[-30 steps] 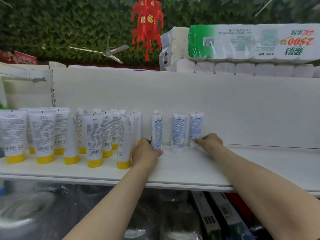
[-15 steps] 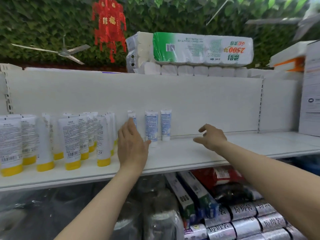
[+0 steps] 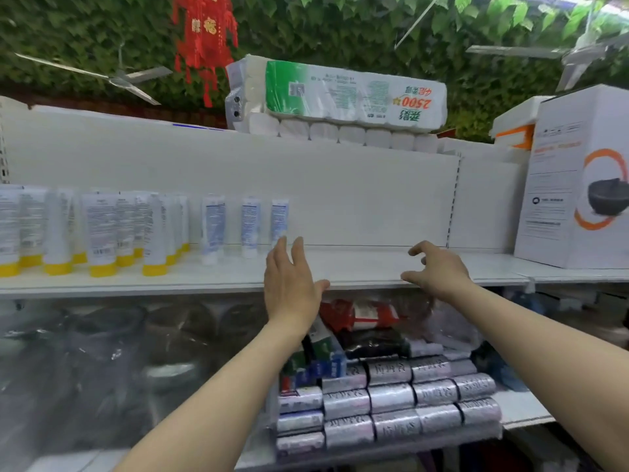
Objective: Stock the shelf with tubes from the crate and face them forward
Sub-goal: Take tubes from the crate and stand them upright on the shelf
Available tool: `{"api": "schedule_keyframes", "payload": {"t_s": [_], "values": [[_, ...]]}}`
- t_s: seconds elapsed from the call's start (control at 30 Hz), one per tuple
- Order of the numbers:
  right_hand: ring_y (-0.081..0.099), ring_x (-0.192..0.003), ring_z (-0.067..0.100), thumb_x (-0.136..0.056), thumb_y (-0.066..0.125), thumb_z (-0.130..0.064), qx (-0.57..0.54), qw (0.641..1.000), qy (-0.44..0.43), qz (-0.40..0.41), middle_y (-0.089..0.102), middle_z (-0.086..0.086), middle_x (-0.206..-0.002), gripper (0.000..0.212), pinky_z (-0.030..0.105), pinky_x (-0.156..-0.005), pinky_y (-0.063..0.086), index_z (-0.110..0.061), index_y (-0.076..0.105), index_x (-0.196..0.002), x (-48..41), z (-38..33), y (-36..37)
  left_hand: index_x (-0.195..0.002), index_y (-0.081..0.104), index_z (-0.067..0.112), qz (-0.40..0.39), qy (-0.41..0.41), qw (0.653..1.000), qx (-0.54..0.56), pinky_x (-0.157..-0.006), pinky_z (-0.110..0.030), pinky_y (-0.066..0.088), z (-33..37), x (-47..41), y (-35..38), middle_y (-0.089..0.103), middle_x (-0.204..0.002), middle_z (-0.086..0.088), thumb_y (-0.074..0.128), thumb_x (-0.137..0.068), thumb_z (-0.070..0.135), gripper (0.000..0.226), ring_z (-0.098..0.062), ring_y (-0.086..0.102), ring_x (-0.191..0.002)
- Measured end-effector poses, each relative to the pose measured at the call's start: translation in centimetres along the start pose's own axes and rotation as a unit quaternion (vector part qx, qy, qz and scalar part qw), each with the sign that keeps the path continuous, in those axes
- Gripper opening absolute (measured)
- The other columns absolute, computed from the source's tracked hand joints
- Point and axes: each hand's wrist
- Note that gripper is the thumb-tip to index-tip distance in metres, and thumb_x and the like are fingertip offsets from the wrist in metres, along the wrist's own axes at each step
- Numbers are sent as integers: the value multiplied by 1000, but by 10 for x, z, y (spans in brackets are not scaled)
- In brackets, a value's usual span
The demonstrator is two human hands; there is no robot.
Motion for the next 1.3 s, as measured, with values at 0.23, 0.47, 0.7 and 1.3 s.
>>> {"api": "schedule_keyframes", "payload": {"t_s": [0.23, 0.47, 0.7, 1.3], "values": [[51, -114, 32, -80, 77, -35, 119, 992, -43, -25, 59, 9, -122, 56, 37, -83, 48, -25, 50, -128, 50, 136, -67, -142, 38, 19, -68, -20, 994, 80, -101, -36, 40, 149, 81, 72, 35, -144, -7, 74, -84, 33, 70, -25, 32, -131], [48, -117, 30, -76, 79, -32, 168, 981, -26, -90, 54, 8, -121, 61, 37, -83, 46, -30, 50, -129, 102, 292, -116, -129, 46, 19, -194, -21, 974, 112, -95, -34, 38, 277, 173, 166, 39, -131, -9, 75, -82, 28, 56, -28, 37, -119], [50, -113, 30, -77, 79, -37, 162, 979, 37, -121, 56, 9, -118, 58, 38, -88, 47, -28, 50, -126, 127, 416, -123, -128, 47, 21, -279, 1, 956, 93, -98, -35, 37, 342, 229, 253, 42, -128, -8, 76, -77, 32, 60, -30, 40, -121], [57, -111, 29, -81, 76, -35, 118, 897, 250, -345, 61, 10, -123, 46, 35, -85, 47, -20, 56, -119, 170, 702, 50, -131, 46, 16, -565, -115, 816, 33, -100, -41, 41, 343, 380, 556, 43, -133, -12, 79, -76, 35, 66, -33, 41, -123]]}}
Point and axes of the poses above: each hand's wrist, its own x-axis away from the middle knuckle, its own y-axis out of the palm, z = x × y
